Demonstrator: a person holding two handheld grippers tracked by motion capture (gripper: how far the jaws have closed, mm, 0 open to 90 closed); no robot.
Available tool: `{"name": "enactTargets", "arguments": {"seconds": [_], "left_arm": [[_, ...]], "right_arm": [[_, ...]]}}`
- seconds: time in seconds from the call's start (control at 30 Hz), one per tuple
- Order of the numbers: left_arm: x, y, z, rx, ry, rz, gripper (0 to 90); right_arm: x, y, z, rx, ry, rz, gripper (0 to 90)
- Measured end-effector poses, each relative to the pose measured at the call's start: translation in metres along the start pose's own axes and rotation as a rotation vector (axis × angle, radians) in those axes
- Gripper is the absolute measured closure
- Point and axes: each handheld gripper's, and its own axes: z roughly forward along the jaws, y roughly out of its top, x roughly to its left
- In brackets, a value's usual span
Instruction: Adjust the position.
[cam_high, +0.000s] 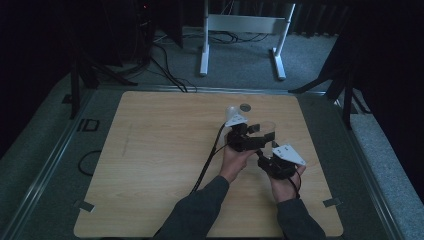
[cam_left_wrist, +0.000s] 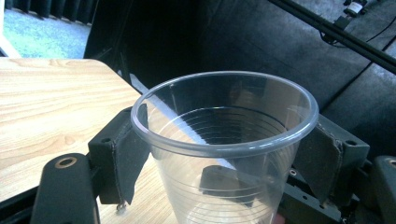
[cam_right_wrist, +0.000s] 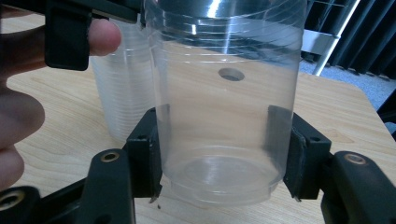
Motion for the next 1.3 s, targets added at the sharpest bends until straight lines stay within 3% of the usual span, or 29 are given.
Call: {"name": "enactTargets", "arguments": {"seconds": [0.67, 0.77, 0.9, 1.3], "left_arm": [[-0.0053, -0.0017, -0.0013, -0.022, 0.011, 0.032, 27.1], [-0.0079, -0.0011, -0.0020, -0.028, 0.033, 0.071, 27.4], [-0.0070, 0.0014, -0.0048, -0.036, 0.041, 0.075, 27.4], [-0.0054, -0.0009, -0.0080, -0.025, 0.120, 0.151, 27.4]], "right_arm": [[-0.0010, 0.0004, 0.0004, 0.001, 0.005, 0.009, 40.7], [-0.0013, 0.0002, 0.0010, 0.005, 0.008, 0.005, 35.4], [-0.0018, -0.0008, 0.0013, 0.008, 0.024, 0.015, 30.3], [-0.0006, -0.0012, -0.0021, -0.001, 0.049, 0.008, 27.2]]}}
